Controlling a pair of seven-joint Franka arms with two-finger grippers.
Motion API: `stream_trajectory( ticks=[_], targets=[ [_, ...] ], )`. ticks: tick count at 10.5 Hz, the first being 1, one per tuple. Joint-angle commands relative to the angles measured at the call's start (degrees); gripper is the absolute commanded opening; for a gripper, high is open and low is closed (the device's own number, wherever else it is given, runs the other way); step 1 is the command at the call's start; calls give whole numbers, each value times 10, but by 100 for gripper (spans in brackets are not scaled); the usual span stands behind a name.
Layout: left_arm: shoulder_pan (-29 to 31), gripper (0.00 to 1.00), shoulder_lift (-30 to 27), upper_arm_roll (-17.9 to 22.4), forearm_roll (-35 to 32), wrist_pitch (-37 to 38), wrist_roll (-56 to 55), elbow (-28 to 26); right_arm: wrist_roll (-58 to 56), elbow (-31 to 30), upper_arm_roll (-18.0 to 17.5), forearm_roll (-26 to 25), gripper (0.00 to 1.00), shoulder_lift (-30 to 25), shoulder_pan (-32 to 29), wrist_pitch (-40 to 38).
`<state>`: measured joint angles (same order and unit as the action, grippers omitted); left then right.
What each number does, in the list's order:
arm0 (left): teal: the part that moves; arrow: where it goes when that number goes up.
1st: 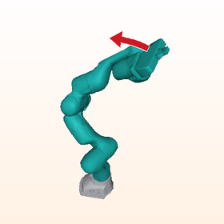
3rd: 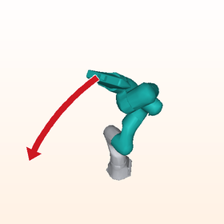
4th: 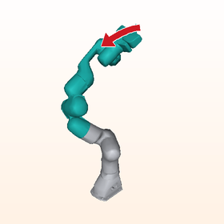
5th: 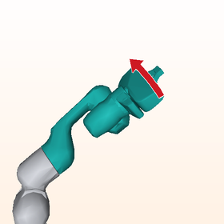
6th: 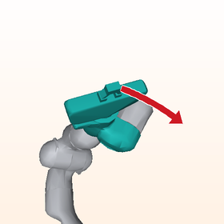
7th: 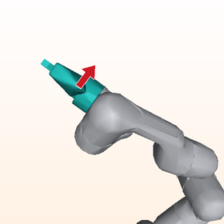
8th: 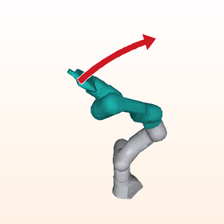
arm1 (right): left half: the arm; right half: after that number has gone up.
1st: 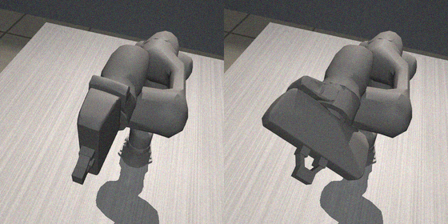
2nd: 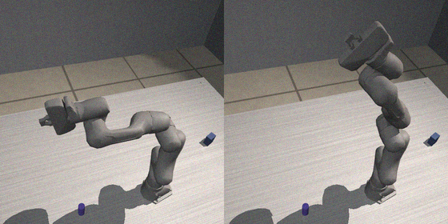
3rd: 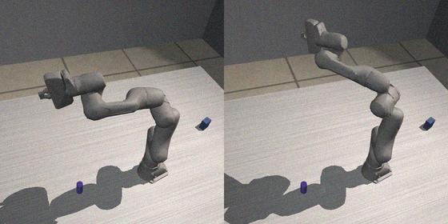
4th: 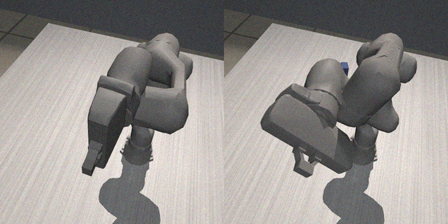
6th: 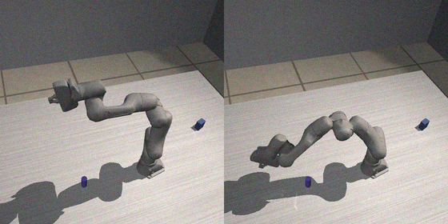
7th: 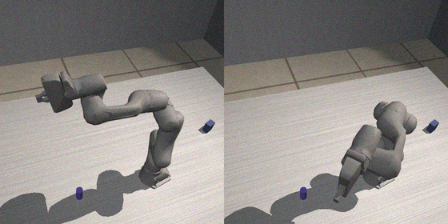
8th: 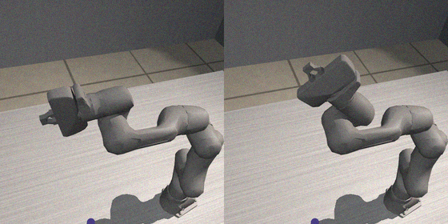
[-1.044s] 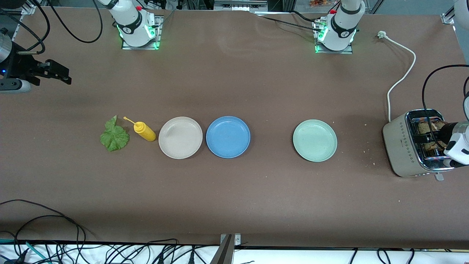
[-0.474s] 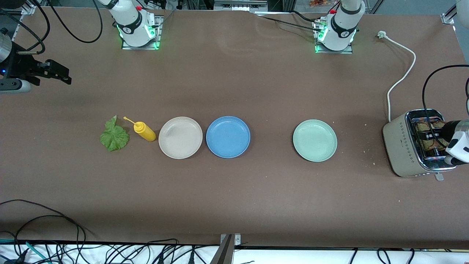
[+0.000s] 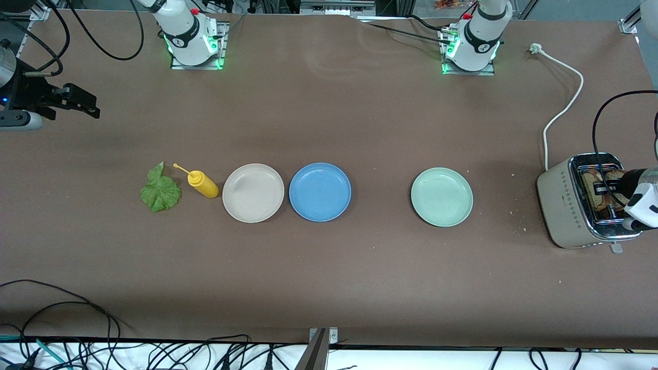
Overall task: Make sandwich in blue plate with both arms
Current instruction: 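Grasp the bread slice with the left gripper and lift it out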
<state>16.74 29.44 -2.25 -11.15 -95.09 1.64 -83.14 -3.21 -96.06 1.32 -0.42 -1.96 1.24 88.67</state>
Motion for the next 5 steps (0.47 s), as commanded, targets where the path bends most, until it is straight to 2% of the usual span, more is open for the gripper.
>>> stream_trajectory(
  ticks=[1,5],
  targets=[
    [31,0,-25,-9,13,4,56,-5,-7,12,2,8,100,4,-2,-10],
    [29,0,-80,-9,17,42,60,-4,-7,13,2,8,100,4,-2,-10]
  ],
)
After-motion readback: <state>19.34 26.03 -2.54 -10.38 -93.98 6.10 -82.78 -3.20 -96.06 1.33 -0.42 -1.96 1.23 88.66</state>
